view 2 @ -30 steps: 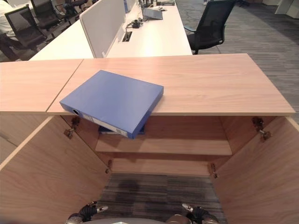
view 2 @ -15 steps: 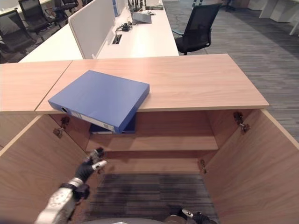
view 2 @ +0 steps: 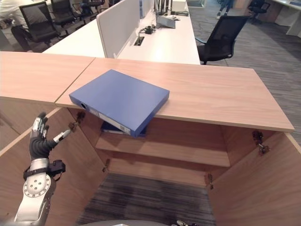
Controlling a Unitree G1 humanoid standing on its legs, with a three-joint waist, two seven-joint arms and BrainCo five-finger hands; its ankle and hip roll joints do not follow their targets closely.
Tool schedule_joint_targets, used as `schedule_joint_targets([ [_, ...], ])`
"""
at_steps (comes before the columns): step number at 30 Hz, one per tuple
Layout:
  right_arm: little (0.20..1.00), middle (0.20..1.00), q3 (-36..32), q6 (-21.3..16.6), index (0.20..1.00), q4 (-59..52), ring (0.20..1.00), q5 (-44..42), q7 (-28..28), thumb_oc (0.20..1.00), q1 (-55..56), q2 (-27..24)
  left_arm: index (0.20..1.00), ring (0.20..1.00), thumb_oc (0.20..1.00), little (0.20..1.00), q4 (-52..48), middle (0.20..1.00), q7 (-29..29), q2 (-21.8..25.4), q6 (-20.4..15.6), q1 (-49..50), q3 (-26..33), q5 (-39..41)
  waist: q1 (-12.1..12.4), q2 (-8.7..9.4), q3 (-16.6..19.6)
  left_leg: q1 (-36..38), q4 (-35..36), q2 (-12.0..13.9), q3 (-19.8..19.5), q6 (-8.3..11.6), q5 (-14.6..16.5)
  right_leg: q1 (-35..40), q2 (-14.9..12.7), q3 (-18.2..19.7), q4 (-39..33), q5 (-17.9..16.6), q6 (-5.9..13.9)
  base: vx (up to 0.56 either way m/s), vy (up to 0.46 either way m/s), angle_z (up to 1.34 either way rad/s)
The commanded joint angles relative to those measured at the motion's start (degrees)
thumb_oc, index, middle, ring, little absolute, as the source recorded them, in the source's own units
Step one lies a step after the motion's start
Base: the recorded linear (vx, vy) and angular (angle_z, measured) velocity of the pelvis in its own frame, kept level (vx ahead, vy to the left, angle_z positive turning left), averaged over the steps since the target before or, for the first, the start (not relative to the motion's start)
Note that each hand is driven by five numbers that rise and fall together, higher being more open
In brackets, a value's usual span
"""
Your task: Put the empty folder in the office cabinet
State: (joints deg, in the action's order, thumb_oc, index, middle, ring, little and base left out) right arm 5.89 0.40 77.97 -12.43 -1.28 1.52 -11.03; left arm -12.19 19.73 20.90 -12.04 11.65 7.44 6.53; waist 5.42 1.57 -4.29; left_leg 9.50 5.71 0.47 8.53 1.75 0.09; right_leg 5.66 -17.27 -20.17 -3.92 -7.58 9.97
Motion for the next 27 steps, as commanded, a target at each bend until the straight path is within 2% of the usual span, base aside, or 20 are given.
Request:
schedule_joint_targets([
  [1,1.0,1.0,-0.51,-0.89,1.0,4.3,1.0,0.48,-1.3,1.0,-2.7,2.44,1.0,1.0,1.0,1.0,-8.99,1.0,5.2,4.09,-5.45,-4.51,2.75,-11.88,0.52,-0.3,-0.75,-0.88,-0.71,-2.57,-6.29,-3.03,4.92,2.22,-2.59,0.04,3.31,-1.22,2.64,0.04,0.016,0.2],
  [4,1.0,1.0,-0.56,-0.88,1.0,5.21,1.0,1.16,-2.22,1.0,-2.71,2.36,1.0,1.0,1.0,1.0,-12.23,1.0,9.19,7.1,-5.9,-8.18,1.84,-19.27,0.46,-0.48,-0.48,-0.48,-0.71,-2.75,-6.31,-2.88,5.23,2.74,-2.68,-0.15,2.94,-1.28,2.82,0.03,0.011,0.1],
  [7,1.0,1.0,-0.55,-0.76,1.0,5.93,1.0,1.87,-2.89,1.0,-2.96,2.44,1.0,1.0,1.0,1.0,-13.96,1.0,9.34,9.35,-6.32,-11.87,-0.81,-23.36,0.16,-0.65,-0.09,-0.05,-0.71,-2.83,-6.12,-2.79,5.5,3.2,-2.64,-0.08,2.71,-1.29,2.94,0.01,0.004,0.0],
  [10,1.0,1.0,-1.03,-0.54,1.0,6.46,1.0,2.11,-3.23,1.0,-3.08,1.84,1.0,1.0,1.0,1.0,-14.12,1.0,5.24,11.16,-7.02,-14.58,-5.8,-21.93,-0.44,-1.07,-0.02,0.36,-0.71,-2.76,-5.96,-2.76,5.66,3.59,-2.56,0.13,2.57,-1.12,2.85,0.0,0.011,0.0],
  [11,1.0,1.0,-1.95,0.56,1.0,7.97,1.0,2.07,-2.91,1.0,-3.69,0.98,1.0,1.0,1.0,1.0,-12.37,1.0,-1.53,13.35,-8.16,-16.77,-12.6,-18.98,-1.4,-1.78,-0.1,0.98,-0.71,-2.68,-5.54,-2.72,6.12,3.88,-2.3,0.43,2.64,-0.63,2.89,0.0,0.0,0.0],
  [13,1.0,1.0,-1.89,0.18,1.0,7.16,1.0,1.79,-2.46,1.0,-3.1,0.09,1.0,1.0,1.0,1.0,-12.17,1.0,-0.67,13.92,-8.24,-17.49,-12.74,-19.0,-1.39,-1.66,-0.08,0.78,-0.71,-2.72,-5.44,-2.73,5.87,3.68,-2.36,0.53,2.52,-0.92,2.75,0.0,0.0,0.0],
  [15,1.0,1.0,-0.83,0.24,1.0,6.99,1.0,2.6,-1.99,1.0,-3.3,0.54,1.0,1.0,1.0,1.0,-12.06,1.0,-3.16,14.97,-8.36,-19.59,-14.92,-18.22,-1.91,-1.78,0.14,1.03,-0.71,-2.71,-5.07,-2.67,6.07,3.79,-2.18,0.98,2.28,-0.82,2.73,0.0,0.004,-0.02],
  [18,1.0,1.0,2.11,-2.01,1.0,1.89,1.0,0.41,-0.44,1.0,-2.86,0.87,1.0,1.0,1.0,1.0,-9.06,1.0,-5.27,17.57,-8.13,-19.85,-15.67,-20.13,-2.91,-0.95,0.32,1.19,-0.71,-2.45,-4.51,-2.55,6.01,3.22,-1.91,2.2,2.62,-1.09,2.57,-0.02,-0.02,-0.08],
  [21,1.0,1.0,3.67,-1.15,1.0,0.66,1.0,1.6,0.78,1.0,-2.87,1.27,1.0,1.0,1.0,1.0,-8.41,1.0,-7.93,20.64,-8.12,-20.16,-15.05,-19.17,-3.34,-0.18,0.53,0.95,-0.71,-2.21,-3.78,-2.52,6.02,2.34,-1.56,3.23,2.84,-1.08,2.41,-0.03,-0.032,-0.21],
  [27,1.0,1.0,5.97,-1.32,1.0,1.26,1.0,3.31,0.67,1.0,-2.91,2.36,1.0,1.0,1.0,1.0,-8.82,1.0,-7.57,21.21,-8.11,-17.74,-14.25,-21.9,-3.11,0.57,0.52,1.11,-0.71,-2.19,-3.39,-2.54,6.15,2.26,-1.6,3.53,3.0,-0.79,2.46,-0.01,-0.012,-0.1],
])
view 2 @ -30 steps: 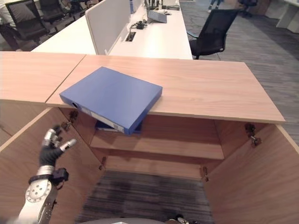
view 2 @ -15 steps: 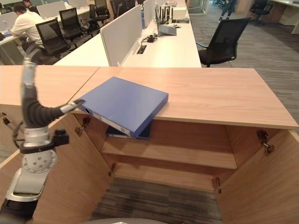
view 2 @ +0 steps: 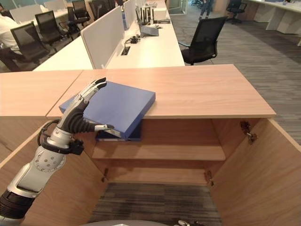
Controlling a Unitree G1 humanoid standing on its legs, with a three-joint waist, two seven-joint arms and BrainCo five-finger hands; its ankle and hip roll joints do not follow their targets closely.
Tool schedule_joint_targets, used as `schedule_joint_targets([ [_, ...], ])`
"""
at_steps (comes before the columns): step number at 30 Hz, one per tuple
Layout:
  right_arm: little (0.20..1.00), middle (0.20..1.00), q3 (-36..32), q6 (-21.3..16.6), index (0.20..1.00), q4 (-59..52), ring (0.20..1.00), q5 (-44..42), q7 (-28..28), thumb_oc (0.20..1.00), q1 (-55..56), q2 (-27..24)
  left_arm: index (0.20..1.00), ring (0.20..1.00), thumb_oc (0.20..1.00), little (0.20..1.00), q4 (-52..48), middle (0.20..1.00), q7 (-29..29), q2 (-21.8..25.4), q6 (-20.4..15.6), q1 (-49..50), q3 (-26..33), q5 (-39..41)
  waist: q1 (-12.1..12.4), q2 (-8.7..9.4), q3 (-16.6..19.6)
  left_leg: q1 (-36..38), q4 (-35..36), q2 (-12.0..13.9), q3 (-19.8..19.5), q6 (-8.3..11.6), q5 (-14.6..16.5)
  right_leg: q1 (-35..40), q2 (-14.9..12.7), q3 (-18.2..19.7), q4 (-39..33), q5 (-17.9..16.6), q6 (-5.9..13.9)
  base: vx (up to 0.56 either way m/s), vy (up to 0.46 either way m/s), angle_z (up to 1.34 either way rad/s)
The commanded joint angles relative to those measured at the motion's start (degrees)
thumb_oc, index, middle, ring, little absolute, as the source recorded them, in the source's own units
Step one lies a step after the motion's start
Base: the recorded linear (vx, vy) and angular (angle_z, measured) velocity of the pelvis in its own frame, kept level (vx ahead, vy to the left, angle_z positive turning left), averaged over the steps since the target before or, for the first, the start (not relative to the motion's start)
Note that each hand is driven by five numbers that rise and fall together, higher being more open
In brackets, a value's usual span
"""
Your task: Put the empty folder in the office cabinet
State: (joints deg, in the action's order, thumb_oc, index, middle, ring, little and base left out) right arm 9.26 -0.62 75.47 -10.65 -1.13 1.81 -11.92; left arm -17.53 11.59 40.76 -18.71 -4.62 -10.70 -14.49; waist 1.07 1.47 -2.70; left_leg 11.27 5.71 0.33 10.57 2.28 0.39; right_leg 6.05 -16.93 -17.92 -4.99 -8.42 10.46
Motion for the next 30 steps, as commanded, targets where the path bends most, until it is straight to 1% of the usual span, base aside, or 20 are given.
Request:
schedule_joint_targets([
  [1,1.0,1.0,2.59,-0.32,1.0,3.78,1.0,1.54,0.52,1.0,-3.22,3.26,1.0,1.0,1.0,1.0,-3.45,1.0,0.58,1.36,-1.46,-1.5,3.86,-0.9,1.26,0.68,-1.08,-0.65,-0.71,-2.05,-5.43,-3.07,5.85,1.87,-1.94,1.28,4.08,0.07,1.97,0.0,0.0,0.0],
  [9,1.0,1.0,1.8,0.58,1.0,6.09,1.0,2.68,0.69,1.0,-3.36,3.67,1.0,1.0,1.0,1.0,-2.7,1.0,-0.1,1.77,-1.61,-2.2,2.56,-3.89,1.5,0.35,-1.02,0.09,-0.71,-2.16,-5.42,-3.09,6.12,2.6,-2.15,0.92,3.78,0.25,2.0,0.0,0.0,0.0],
  [14,1.0,1.0,1.46,0.92,1.0,7.02,1.0,3.49,0.71,1.0,-3.13,3.43,1.0,1.0,1.0,1.0,-1.18,1.0,-0.58,3.03,-1.48,-2.77,1.44,-7.14,1.27,0.01,-0.87,0.54,-0.71,-2.14,-5.04,-3.08,6.27,2.89,-2.09,0.92,3.5,0.29,2.05,0.0,0.0,0.0],
  [19,1.0,1.0,0.7,1.24,1.0,7.78,1.0,3.87,0.53,1.0,-2.85,3.09,1.0,1.0,1.0,1.0,0.18,1.0,0.29,4.04,-1.32,-2.75,0.98,-9.91,1.08,-0.29,-0.77,0.98,-0.71,-2.15,-4.84,-3.04,6.42,3.21,-2.02,1.03,3.28,0.32,1.99,0.0,0.0,0.0],
  [20,1.0,1.0,0.57,1.35,1.0,7.93,1.0,4.02,0.44,1.0,-2.7,2.82,1.0,1.0,1.0,1.0,1.11,1.0,0.4,4.87,-1.16,-3.22,0.42,-11.16,0.93,-0.39,-0.67,1.12,-0.71,-2.12,-4.64,-3.0,6.49,3.31,-2.0,0.99,3.17,0.38,1.99,0.0,0.0,0.0],
  [26,1.0,1.0,0.63,1.48,1.0,8.13,1.0,4.4,0.42,1.0,-2.45,2.3,1.0,1.0,1.0,1.0,4.13,1.0,1.24,7.38,-0.95,-5.32,-2.2,-15.54,0.41,-0.49,-0.45,1.49,-0.71,-2.0,-4.1,-2.95,6.61,3.34,-1.96,1.28,2.99,0.44,2.02,0.0,0.0,-0.01],
  [30,1.0,1.0,0.71,1.45,1.0,8.01,1.0,4.38,0.32,1.0,-2.49,2.13,1.0,1.0,1.0,1.0,5.44,1.0,1.2,7.86,-0.72,-6.01,-3.09,-16.7,0.17,-0.37,-0.43,1.59,-0.71,-1.97,-3.75,-2.94,6.64,3.34,-1.87,1.55,2.73,0.35,2.04,0.0,0.0,-0.03],
])
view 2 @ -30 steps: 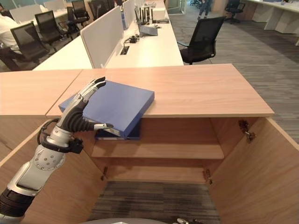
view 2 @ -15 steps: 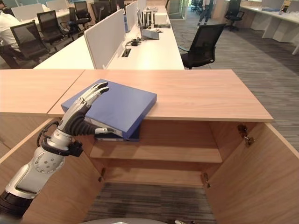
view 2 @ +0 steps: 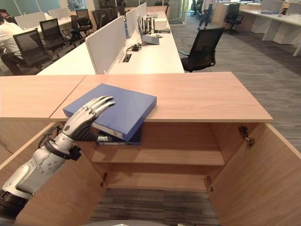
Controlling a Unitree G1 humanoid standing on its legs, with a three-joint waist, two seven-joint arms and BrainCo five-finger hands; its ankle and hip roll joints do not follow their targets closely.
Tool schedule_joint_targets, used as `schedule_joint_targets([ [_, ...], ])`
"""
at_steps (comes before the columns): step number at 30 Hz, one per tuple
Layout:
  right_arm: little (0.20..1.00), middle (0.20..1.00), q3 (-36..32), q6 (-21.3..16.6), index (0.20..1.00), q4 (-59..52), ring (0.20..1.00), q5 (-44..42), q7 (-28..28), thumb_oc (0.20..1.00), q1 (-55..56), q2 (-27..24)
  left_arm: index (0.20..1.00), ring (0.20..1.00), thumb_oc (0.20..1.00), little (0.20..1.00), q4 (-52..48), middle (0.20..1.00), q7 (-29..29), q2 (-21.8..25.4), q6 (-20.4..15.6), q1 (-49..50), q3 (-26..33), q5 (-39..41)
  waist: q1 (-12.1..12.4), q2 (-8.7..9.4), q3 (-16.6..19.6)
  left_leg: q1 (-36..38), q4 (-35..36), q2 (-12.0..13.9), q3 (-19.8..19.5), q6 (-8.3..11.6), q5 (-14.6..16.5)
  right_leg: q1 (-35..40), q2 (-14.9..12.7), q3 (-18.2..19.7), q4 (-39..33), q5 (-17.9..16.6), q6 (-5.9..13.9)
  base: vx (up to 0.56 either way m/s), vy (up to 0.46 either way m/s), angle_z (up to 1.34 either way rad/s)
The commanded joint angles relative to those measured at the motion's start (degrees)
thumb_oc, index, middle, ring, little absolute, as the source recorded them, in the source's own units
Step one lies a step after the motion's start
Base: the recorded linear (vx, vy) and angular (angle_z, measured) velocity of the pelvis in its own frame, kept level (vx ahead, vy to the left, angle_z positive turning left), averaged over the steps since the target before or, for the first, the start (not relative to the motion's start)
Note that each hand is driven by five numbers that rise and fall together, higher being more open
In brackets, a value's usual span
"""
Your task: Put the empty folder in the office cabinet
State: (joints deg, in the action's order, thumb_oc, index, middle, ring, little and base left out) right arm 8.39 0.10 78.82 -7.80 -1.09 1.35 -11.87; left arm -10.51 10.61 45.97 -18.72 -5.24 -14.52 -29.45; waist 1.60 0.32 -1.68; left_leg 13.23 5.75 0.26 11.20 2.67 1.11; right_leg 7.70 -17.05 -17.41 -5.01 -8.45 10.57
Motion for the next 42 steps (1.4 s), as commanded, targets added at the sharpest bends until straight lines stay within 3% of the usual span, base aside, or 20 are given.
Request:
schedule_joint_targets([
  [1,1.0,1.0,1.6,0.68,1.0,4.6,1.0,1.49,0.25,1.0,-2.01,2.02,1.0,1.0,1.0,1.0,-1.21,1.0,2.14,2.81,-0.62,-5.3,0.58,-2.01,-0.51,0.8,-1.41,-0.3,-0.75,-1.89,-4.33,-3.34,5.97,1.67,-1.74,1.14,2.7,0.36,1.94,0.0,0.001,-0.18],
  [12,1.0,1.0,1.47,0.96,1.0,5.16,1.0,1.64,0.15,1.0,-1.71,1.7,1.0,1.0,1.0,1.0,2.47,1.0,2.52,3.9,0.43,-6.55,-1.51,-5.47,-0.9,0.96,-1.35,0.19,-0.75,-1.86,-3.67,-3.46,6.17,1.69,-1.64,1.81,2.62,0.44,1.96,0.0,0.0,-0.02],
  [27,1.0,1.0,0.03,1.89,1.0,5.54,1.0,2.06,-1.15,1.0,-1.59,0.79,1.0,1.0,1.0,1.0,13.08,1.0,6.58,-1.43,5.21,-7.87,-2.88,-11.82,-1.56,1.29,-1.16,0.46,-0.75,-1.86,-2.89,-3.48,6.5,1.5,-1.56,2.39,2.52,0.54,1.87,0.0,-0.002,-0.02],
  [31,1.0,1.0,1.76,0.69,1.0,3.68,1.0,0.32,-0.6,1.0,-1.93,1.15,1.0,1.0,1.0,1.0,18.15,1.0,7.7,-1.76,6.92,-9.37,-5.24,-14.55,-1.69,1.78,-1.03,0.43,-0.75,-1.69,-2.81,-3.56,6.43,1.18,-1.53,2.87,2.61,0.49,1.82,0.0,-0.021,-0.03],
  [34,1.0,1.0,2.49,0.48,1.0,3.29,1.0,0.29,-0.31,1.0,-2.03,0.97,1.0,1.0,1.0,1.0,21.94,1.0,5.57,-2.35,7.45,-13.63,-10.73,-16.52,-2.18,2.0,-1.01,0.32,-0.75,-1.59,-2.69,-3.78,6.38,0.85,-1.3,3.32,2.74,0.58,1.69,-0.01,-0.025,-0.05],
  [42,1.0,1.0,3.06,0.39,1.0,3.12,1.0,0.62,-0.33,1.0,-1.35,0.34,1.0,1.0,1.0,1.0,25.51,1.0,5.23,-3.17,8.4,-16.15,-13.71,-18.94,-2.46,2.28,-0.99,0.45,-0.75,-1.64,-2.43,-3.97,6.42,0.58,-1.24,3.7,3.3,0.7,1.78,0.0,-0.003,-0.02],
])
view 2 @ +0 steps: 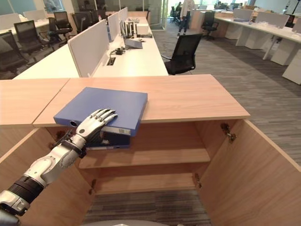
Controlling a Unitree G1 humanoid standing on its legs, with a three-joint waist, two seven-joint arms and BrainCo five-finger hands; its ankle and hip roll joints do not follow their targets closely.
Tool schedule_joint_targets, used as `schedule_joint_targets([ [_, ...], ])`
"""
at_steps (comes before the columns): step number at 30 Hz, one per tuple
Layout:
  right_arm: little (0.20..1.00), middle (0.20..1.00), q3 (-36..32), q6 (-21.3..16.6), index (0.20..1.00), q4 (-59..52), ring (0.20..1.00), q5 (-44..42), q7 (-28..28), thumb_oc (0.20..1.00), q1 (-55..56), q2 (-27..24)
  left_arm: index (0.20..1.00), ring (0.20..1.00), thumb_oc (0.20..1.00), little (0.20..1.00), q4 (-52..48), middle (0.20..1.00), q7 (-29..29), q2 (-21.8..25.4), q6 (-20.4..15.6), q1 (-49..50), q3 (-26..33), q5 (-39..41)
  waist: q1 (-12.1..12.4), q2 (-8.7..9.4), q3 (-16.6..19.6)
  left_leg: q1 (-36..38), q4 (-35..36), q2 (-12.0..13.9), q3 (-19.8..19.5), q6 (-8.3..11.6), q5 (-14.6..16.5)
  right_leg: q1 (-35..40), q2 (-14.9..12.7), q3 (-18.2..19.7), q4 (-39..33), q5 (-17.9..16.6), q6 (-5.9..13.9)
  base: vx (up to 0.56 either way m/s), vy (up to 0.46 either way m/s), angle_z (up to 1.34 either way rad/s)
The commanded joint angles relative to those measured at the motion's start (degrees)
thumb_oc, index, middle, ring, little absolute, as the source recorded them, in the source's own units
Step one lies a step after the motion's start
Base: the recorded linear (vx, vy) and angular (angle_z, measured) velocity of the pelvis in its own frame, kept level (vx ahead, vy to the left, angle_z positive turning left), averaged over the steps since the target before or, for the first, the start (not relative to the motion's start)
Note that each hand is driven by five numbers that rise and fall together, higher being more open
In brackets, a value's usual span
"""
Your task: Put the empty folder in the office cabinet
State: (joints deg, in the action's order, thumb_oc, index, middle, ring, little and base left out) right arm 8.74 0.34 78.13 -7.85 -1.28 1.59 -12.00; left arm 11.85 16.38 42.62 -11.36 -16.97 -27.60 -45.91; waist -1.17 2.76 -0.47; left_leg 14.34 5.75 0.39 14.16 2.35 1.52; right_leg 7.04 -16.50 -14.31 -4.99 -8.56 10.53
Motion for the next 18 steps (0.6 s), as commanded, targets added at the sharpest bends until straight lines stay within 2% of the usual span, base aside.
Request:
schedule_joint_targets([
  [1,1.0,1.0,2.74,0.14,1.0,3.76,1.0,0.62,-0.11,1.0,-1.55,0.45,1.0,1.0,1.0,1.0,3.73,1.0,-0.5,-0.07,1.2,-4.57,-0.92,-2.72,0.31,-0.12,-2.21,-0.63,-0.75,-1.78,-5.39,-3.65,6.01,1.23,-1.8,0.62,3.32,0.82,1.82,0.0,0.0,0.0],
  [2,1.0,1.0,2.98,0.06,1.0,3.64,1.0,0.53,-0.19,1.0,-1.74,0.48,0.561,0.561,0.561,0.561,5.67,0.561,-0.06,-0.88,1.78,-4.87,-1.51,-3.43,0.23,0.01,-2.26,-0.57,-0.75,-1.81,-5.34,-3.71,6.01,1.11,-1.81,0.77,3.54,0.83,1.82,0.0,0.0,0.0],
  [3,1.0,1.0,3.24,0.12,1.0,3.6,1.0,0.62,-0.2,1.0,-1.95,0.55,0.2,0.2,0.2,0.2,8.85,0.2,0.79,-2.19,3.19,-4.89,-2.37,-5.09,0.23,0.18,-2.33,-0.45,-0.75,-1.86,-5.26,-3.78,6.09,0.94,-1.85,0.81,3.77,0.97,1.8,0.0,0.0,0.0],
  [12,1.0,1.0,3.75,0.24,1.0,3.37,1.0,0.44,-1.48,1.0,-3.05,1.01,0.2,0.2,0.2,0.2,15.48,0.2,2.5,-5.79,5.94,-3.91,-3.71,-7.52,0.29,0.52,-2.65,-0.14,-0.75,-1.91,-5.16,-3.97,6.12,0.78,-1.86,1.24,4.14,1.14,1.7,0.0,-0.004,-0.05],
  [18,1.0,1.0,4.47,0.52,1.0,4.44,1.0,1.4,-2.53,1.0,-3.19,2.54,0.2,0.2,0.2,0.2,19.89,0.2,4.57,-8.61,8.26,-2.44,-2.96,-9.02,0.18,-0.06,-2.91,0.52,-0.75,-2.09,-5.08,-3.93,6.39,1.3,-2.09,0.75,4.1,1.53,1.65,0.0,0.01,0.0],
])
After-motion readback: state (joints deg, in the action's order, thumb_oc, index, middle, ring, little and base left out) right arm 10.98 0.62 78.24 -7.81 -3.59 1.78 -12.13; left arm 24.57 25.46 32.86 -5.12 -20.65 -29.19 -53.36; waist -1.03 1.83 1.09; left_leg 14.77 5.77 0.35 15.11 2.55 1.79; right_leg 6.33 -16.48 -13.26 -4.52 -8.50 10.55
